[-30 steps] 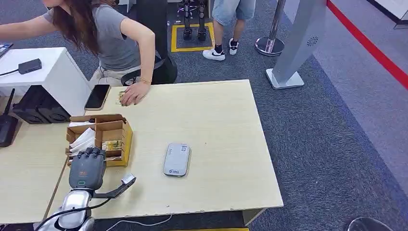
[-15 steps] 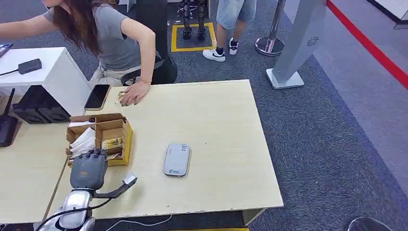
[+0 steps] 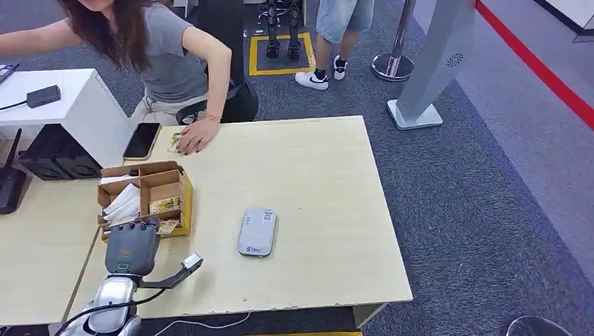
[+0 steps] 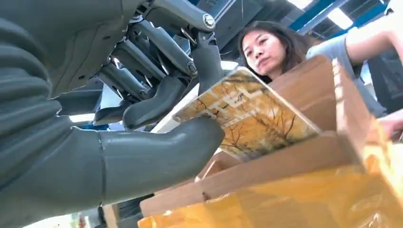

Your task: Pass the card to the sensor for recognition and then transmit it.

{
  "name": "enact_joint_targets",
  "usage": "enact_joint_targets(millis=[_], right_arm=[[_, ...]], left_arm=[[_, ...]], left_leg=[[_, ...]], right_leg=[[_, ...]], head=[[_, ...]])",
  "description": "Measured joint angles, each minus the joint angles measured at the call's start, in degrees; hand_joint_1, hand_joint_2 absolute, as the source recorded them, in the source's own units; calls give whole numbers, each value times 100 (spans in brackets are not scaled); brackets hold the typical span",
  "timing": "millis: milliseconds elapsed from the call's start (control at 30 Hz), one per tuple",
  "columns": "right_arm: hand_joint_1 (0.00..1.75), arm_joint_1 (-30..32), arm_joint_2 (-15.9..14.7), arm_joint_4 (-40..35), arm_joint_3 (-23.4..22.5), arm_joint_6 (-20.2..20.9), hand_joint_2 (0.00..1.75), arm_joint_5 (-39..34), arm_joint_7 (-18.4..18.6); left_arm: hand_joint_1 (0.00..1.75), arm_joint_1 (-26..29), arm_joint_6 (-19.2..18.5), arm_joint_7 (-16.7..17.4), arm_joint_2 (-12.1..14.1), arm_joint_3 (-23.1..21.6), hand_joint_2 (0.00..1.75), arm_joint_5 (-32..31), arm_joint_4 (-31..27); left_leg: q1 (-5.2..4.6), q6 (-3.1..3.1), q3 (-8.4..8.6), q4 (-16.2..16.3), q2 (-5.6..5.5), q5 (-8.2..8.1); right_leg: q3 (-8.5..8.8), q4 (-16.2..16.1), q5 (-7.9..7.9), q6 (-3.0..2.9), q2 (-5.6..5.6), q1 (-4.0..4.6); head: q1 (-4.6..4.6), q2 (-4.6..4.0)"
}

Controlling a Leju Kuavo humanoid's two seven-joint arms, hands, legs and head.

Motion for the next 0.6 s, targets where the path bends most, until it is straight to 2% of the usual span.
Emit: enact_joint_targets(millis=[133, 333, 600], right_arm=[[0, 0, 0, 0, 0, 2, 0, 0, 0], [0, 0, 0, 0, 0, 7, 0, 2, 15], [0, -2, 0, 2, 0, 7, 0, 2, 11]], left_arm=[[175, -1, -24, -215, -63, 4, 175, 0, -151], [175, -105, -61, -772, -231, 222, 175, 0, -358], [175, -302, -76, -967, -374, 361, 175, 0, -516]], left_leg=[[0, 0, 0, 0, 0, 0], [0, 0, 0, 1, -1, 0], [0, 0, 0, 1, -1, 1]], right_leg=[[0, 0, 0, 0, 0, 0], [0, 0, 0, 0, -1, 0], [0, 0, 2, -1, -1, 0]], head=[[0, 0], [0, 0], [2, 0]])
